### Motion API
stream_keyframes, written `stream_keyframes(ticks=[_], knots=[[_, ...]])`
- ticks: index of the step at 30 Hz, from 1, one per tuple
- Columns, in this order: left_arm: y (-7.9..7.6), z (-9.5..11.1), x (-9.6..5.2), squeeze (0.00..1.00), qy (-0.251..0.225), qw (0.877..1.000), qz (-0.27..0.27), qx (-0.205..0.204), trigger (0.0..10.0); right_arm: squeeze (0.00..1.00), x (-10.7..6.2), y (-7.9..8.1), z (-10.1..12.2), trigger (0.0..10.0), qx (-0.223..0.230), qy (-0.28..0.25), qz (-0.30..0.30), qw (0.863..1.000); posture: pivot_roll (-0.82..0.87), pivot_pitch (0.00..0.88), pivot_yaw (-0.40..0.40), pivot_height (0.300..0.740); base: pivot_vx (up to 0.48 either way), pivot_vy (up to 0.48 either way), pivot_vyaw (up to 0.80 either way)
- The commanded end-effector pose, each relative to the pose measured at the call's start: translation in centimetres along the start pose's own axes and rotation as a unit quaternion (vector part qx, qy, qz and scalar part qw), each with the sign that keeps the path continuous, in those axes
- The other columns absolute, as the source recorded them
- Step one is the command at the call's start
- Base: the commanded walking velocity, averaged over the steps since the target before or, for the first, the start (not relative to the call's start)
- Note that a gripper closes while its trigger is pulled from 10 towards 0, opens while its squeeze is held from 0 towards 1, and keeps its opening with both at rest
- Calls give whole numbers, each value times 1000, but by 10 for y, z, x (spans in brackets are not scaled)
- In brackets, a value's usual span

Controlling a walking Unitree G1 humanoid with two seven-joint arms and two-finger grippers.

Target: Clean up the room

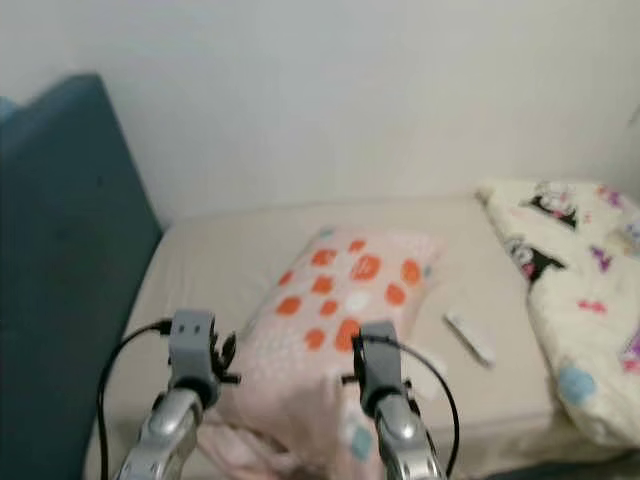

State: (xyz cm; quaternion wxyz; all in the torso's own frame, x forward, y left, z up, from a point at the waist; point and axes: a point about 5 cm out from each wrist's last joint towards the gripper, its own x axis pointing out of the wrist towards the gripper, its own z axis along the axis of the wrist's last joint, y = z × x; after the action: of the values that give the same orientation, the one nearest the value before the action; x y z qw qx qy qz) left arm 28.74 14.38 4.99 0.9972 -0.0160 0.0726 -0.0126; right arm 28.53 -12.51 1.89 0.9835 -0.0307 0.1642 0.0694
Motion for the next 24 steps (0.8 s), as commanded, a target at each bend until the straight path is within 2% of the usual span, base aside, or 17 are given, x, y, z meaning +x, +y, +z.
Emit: stream_keyframes(ticks=[1,9,11,13,15,24], knots=[[0,-7,-4,0,14,1000,4,0,10000,0,-2,-2,-2,10000,2,4,-3,1000,-6,61,-12,740,0,-454,0],[0,-6,-3,0,14,1000,3,0,10000,0,-2,-4,-3,10000,2,4,-6,1000,-7,63,-10,740,0,-448,0],[-1,-4,-2,0,9,1000,-5,22,10000,0,-2,-4,-3,10000,3,5,-7,1000,-7,64,-8,740,0,-364,0],[-7,-5,-2,0,21,998,-36,49,10000,0,-2,-4,-3,10000,4,5,-7,1000,-4,66,-9,740,0,0,0],[-13,-4,-2,0,19,997,-51,45,10000,0,-2,-4,-3,10000,4,5,-7,1000,-6,67,-5,740,0,480,0],[-13,-4,-1,0,17,998,-48,45,10000,0,-3,-4,-4,10000,4,6,-10,1000,-8,66,-2,740,0,480,0]])
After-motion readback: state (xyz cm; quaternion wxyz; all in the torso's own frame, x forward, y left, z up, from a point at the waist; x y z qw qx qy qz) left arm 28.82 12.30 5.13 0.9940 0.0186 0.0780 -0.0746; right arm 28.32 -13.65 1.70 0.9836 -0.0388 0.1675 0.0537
